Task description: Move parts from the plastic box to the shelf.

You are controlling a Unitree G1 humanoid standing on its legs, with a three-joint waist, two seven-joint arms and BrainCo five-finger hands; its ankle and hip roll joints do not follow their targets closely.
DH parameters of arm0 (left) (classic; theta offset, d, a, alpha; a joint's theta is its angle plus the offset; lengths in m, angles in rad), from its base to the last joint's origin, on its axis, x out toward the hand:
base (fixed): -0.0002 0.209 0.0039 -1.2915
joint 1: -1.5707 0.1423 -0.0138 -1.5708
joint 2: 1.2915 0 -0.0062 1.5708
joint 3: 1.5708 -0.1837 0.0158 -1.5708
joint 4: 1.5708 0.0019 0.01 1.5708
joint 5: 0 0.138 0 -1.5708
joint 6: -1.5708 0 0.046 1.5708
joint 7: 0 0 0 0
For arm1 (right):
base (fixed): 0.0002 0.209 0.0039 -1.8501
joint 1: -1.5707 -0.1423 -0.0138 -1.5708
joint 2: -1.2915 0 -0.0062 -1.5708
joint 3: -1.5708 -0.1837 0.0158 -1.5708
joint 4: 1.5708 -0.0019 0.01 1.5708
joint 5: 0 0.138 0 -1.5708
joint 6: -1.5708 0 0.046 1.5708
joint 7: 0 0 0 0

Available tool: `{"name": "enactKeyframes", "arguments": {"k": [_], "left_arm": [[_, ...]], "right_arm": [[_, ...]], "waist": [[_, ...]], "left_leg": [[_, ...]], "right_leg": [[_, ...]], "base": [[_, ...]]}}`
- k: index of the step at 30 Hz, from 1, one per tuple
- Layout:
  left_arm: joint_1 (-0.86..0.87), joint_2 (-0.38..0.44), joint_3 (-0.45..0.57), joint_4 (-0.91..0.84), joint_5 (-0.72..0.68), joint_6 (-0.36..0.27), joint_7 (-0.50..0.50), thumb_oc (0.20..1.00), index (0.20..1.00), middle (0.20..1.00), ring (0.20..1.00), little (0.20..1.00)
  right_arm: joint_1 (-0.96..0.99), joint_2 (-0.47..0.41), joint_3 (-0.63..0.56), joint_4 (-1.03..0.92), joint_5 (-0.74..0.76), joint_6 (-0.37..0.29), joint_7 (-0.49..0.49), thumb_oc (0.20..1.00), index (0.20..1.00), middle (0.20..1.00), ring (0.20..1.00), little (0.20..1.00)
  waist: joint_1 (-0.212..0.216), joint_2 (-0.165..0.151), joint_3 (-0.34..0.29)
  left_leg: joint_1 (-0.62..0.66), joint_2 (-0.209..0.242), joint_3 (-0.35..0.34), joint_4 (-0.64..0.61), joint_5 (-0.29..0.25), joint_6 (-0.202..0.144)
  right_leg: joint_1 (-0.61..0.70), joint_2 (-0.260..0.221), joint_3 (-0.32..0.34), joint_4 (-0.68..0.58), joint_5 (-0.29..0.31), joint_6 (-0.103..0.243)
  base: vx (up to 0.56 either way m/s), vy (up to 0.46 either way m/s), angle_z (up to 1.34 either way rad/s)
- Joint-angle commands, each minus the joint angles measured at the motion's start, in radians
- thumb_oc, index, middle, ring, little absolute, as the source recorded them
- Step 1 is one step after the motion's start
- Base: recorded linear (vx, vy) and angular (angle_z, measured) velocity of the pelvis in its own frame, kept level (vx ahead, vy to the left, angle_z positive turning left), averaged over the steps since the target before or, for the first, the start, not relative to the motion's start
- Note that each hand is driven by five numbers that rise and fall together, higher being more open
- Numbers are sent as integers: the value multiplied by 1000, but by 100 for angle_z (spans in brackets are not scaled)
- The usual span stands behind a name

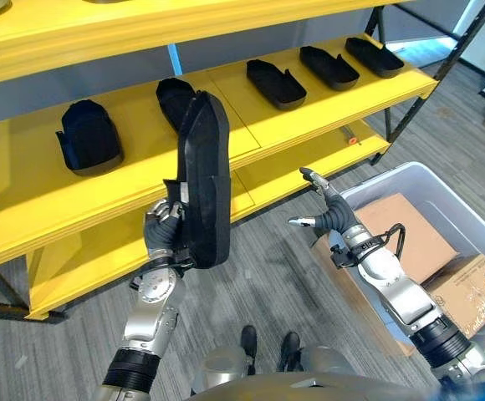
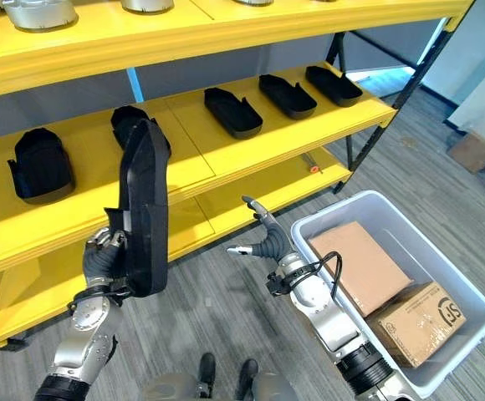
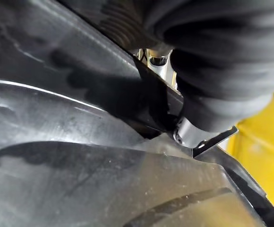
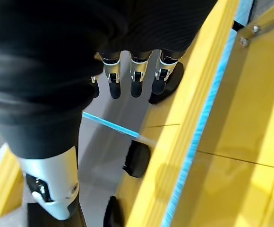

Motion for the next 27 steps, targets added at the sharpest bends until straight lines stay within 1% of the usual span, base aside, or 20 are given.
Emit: {"name": "enactKeyframes", "arguments": {"k": [1, 4, 6, 7, 8, 9, 10, 12, 13, 14, 15, 16, 17, 19, 20, 22, 23, 25, 26, 27], "left_arm": [[-53, 21, 21, -53, 34, -66, -45, 200, 200, 200, 200, 200], [-24, 30, 33, -62, 48, -61, -52, 200, 200, 200, 200, 200], [-8, 36, 40, -70, 40, -57, -45, 200, 200, 200, 200, 200], [-5, 41, 45, -74, 36, -54, -46, 200, 200, 200, 200, 200], [-20, 42, 45, -69, 34, -44, -66, 200, 200, 200, 200, 200], [-31, 40, 41, -59, 35, -47, -79, 200, 200, 200, 200, 200], [-45, 36, 33, -45, 42, -49, -84, 200, 200, 200, 200, 200], [-71, 28, 20, -18, 45, -47, -73, 200, 200, 200, 200, 200], [-76, 28, 21, -3, 53, -53, -57, 200, 200, 200, 200, 200], [-70, 29, 34, 13, 65, -66, -63, 200, 200, 200, 200, 200], [-54, 23, 44, 2, 37, -52, -72, 200, 200, 200, 200, 200], [-45, 21, 49, 2, 22, -53, -78, 200, 200, 200, 200, 200], [-30, 20, 55, 9, 2, -69, -80, 200, 200, 200, 200, 200], [-35, 20, 60, 35, -6, -96, -87, 200, 200, 200, 200, 200], [-39, 20, 59, 41, -8, -101, -86, 200, 200, 200, 200, 200], [-56, 20, 56, 63, -21, -108, -89, 200, 200, 200, 200, 200], [-66, 20, 54, 75, -27, -109, -88, 200, 200, 200, 200, 200], [-84, 17, 48, 88, -23, -106, -75, 200, 200, 200, 200, 200], [-87, 17, 49, 87, -15, -101, -67, 200, 200, 200, 200, 200], [-91, 18, 51, 87, -4, -96, -60, 200, 200, 200, 200, 200]], "right_arm": [[-60, -4, -1, -17, -51, -107, 22, 1000, 1000, 1000, 1000, 1000], [-78, -9, 19, -2, -88, -122, 36, 1000, 1000, 1000, 1000, 1000], [-75, -14, 23, -7, -87, -118, 41, 1000, 1000, 1000, 1000, 1000], [-72, -19, 22, -12, -98, -116, 45, 1000, 1000, 1000, 1000, 1000], [-62, -27, 19, -8, -108, -112, 27, 1000, 1000, 1000, 1000, 1000], [-56, -29, 13, -7, -104, -106, 18, 1000, 1000, 1000, 1000, 1000], [-48, -30, 3, -6, -98, -98, 7, 1000, 1000, 1000, 1000, 1000], [-38, -29, -9, 9, -97, -100, -9, 1000, 1000, 1000, 1000, 1000], [-40, -27, -13, 21, -91, -101, -7, 1000, 1000, 1000, 1000, 1000], [-23, -29, -38, 44, -63, -117, 11, 1000, 1000, 1000, 1000, 1000], [-6, -32, -59, 63, -58, -102, 17, 1000, 1000, 1000, 1000, 1000], [-6, -34, -63, 79, -54, -107, 20, 1000, 1000, 1000, 1000, 1000], [0, -33, -65, 95, -60, -111, 18, 1000, 1000, 1000, 1000, 1000], [3, -37, -69, 103, -72, -118, 15, 1000, 1000, 1000, 1000, 1000], [5, -39, -70, 105, -76, -122, 13, 1000, 1000, 1000, 1000, 1000], [16, -47, -78, 105, -87, -129, 10, 1000, 1000, 1000, 1000, 1000], [20, -52, -82, 105, -86, -132, 12, 1000, 1000, 1000, 1000, 1000], [20, -62, -83, 111, -87, -134, 16, 1000, 1000, 1000, 1000, 1000], [18, -64, -82, 113, -90, -131, 18, 1000, 1000, 1000, 1000, 1000], [13, -63, -77, 121, -85, -133, 22, 1000, 1000, 1000, 1000, 1000]], "waist": [[39, -14, -34], [58, -7, -36], [64, -6, -39], [63, -6, -38], [46, -12, -35], [34, -15, -36], [18, -14, -41], [-3, -4, -41], [-9, 4, -42], [-9, 17, -52], [-5, 31, -59], [-4, 36, -60], [-9, 47, -63], [-24, 53, -60], [-30, 55, -60], [-49, 57, -60], [-55, 54, -58], [-60, 53, -54], [-59, 54, -54], [-54, 55, -53]], "left_leg": [[21, -11, 31, 88, -145, -57], [10, -7, 30, 100, -141, -65], [2, -5, 51, 121, -147, -72], [-14, 1, 87, 161, -154, -81], [-33, 39, 215, 243, -182, -93], [-36, 68, 278, 270, -187, -98], [-31, 111, 330, 300, -206, -109], [-27, 176, 385, 334, -205, -125], [-17, 200, 388, 323, -182, -138], [16, 246, 360, 255, -101, -179], [26, 294, 324, 195, -15, -213], [27, 317, 305, 171, 21, -227], [26, 374, 280, 133, 104, -252], [31, 430, 288, 103, 169, -266], [30, 448, 298, 96, 187, -267], [33, 486, 332, 74, 229, -281], [31, 497, 335, 68, 249, -290], [31, 498, 326, 61, 245, -291], [36, 490, 317, 55, 232, -289], [36, 474, 288, 60, 221, -285]], "right_leg": [[53, 9, -47, -154, 119, 63], [87, 0, -59, -169, 109, 57], [106, -6, -76, -181, 102, 54], [117, -14, -95, -186, 98, 51], [126, -42, -156, -184, 93, 46], [125, -56, -187, -178, 90, 44], [129, -65, -214, -165, 73, 47], [121, -84, -263, -123, 51, 43], [117, -87, -274, -106, 39, 35], [129, -87, -285, -99, 21, 26], [137, -88, -285, -92, 3, 21], [136, -92, -282, -81, -6, 18], [125, -104, -279, -46, -30, 11], [111, -124, -285, 5, -57, 5], [108, -128, -289, 14, -58, 2], [105, -145, -299, 55, -80, -1], [108, -154, -298, 75, -95, 1], [114, -169, -289, 99, -105, 8], [116, -176, -281, 105, -105, 13], [120, -178, -263, 106, -107, 15]], "base": [[110, -74, 59], [113, -64, 30], [95, -54, 22], [74, -58, 34], [46, -53, 43], [82, -42, 91], [66, -23, 122], [57, 17, 145], [64, 125, 126], [64, 196, 85], [57, 229, 67], [2, 322, 46], [-32, 341, 24], [-53, 322, -11], [-49, 265, 1], [-25, 283, 24], [38, 411, 23], [56, 336, 21], [65, 274, 7], [22, 340, -19]]}}
